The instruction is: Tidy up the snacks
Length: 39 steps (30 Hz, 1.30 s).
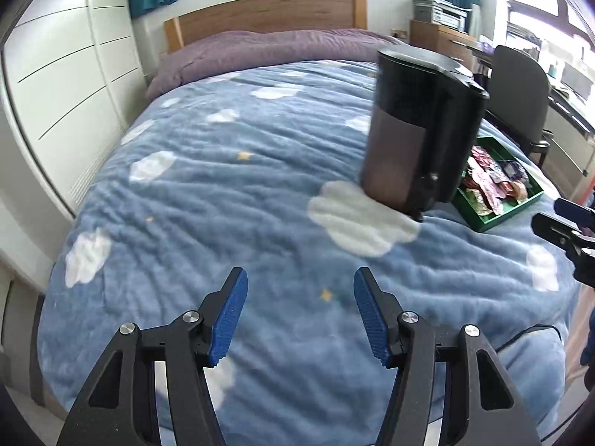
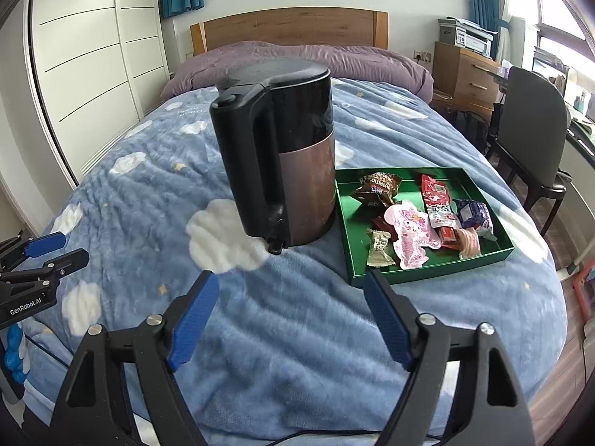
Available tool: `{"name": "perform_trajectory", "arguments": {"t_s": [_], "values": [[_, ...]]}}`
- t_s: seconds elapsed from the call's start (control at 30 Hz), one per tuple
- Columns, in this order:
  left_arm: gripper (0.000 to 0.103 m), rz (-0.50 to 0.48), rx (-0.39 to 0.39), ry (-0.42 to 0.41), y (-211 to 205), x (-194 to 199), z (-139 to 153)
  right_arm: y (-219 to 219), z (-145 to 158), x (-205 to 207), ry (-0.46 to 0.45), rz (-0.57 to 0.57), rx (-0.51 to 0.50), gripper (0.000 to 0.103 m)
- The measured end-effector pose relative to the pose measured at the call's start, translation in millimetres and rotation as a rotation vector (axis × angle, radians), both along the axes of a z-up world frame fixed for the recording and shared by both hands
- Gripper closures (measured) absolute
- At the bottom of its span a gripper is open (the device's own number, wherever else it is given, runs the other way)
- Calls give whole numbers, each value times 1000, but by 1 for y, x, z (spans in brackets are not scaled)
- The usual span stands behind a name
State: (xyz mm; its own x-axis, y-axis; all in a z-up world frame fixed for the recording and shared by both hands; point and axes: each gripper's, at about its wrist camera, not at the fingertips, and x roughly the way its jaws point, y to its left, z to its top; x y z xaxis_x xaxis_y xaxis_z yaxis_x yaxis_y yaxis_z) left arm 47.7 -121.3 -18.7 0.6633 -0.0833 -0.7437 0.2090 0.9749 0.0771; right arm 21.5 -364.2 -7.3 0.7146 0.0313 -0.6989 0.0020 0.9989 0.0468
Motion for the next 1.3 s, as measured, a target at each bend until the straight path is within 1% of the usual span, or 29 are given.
{"name": "perform_trajectory", "arguments": {"t_s": [0.1,0.33,0.43,0.7,1.3], "values": [[34,22,14,-26,7,-6,1,5,0,-3,-1,-2,-7,0],[33,16,23,-59,5,-14,5,5,0,-12,-7,-21,-12,0],[34,9,11,-57,4,-14,5,1,0,-15,-4,-34,-17,0],[34,-20,22,-52,0,-16,4,-4,0,-18,-4,-52,-21,0],[34,-16,12,-34,2,-15,0,-6,-1,-18,0,-57,-31,0]]}}
